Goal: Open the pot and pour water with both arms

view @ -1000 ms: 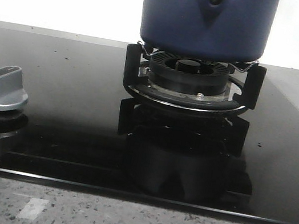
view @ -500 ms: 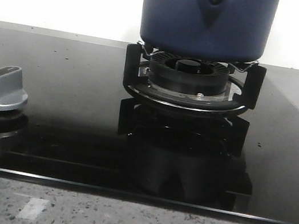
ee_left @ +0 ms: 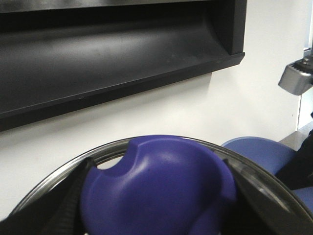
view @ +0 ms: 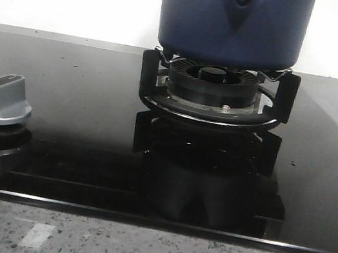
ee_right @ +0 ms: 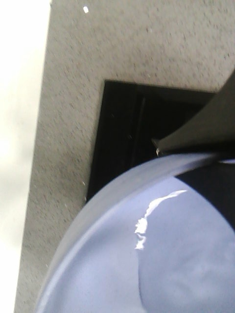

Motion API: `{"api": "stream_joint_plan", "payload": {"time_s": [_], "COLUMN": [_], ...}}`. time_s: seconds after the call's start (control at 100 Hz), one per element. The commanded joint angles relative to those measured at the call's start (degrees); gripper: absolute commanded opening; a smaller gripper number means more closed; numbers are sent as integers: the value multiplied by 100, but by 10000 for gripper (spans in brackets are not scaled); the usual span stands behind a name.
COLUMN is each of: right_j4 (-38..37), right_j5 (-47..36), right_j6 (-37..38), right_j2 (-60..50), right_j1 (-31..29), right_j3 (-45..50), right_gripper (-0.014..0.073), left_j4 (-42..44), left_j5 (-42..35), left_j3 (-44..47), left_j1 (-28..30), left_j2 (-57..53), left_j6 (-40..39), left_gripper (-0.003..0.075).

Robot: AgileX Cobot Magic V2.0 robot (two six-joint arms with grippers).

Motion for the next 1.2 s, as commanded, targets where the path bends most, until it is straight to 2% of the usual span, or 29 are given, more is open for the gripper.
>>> {"api": "stream_joint_plan", "payload": {"time_s": [0.0,0.47,0.76,1.19], "right_j4": [-213,-557,-2407,-3231], "right_j5": [-516,-914,-1285,-1177], "right_j6": [-36,-36,435,680], "right_j2": [-258,-258,-245,-97], "right_j1": [-7,78,869,969], "right_j3": [-197,183,280,340], "right_gripper": [-62,-45,-45,-45], "left_j4": [-235,-235,-235,-235], "left_j5": [-130,-274,-348,-382], "left_j3": [-186,-186,-186,-186], "left_j1": [24,24,24,24], "left_j2": [-208,-208,-208,-208], "left_j6": [-53,-53,-53,-53], "left_gripper": [253,253,253,253]}}
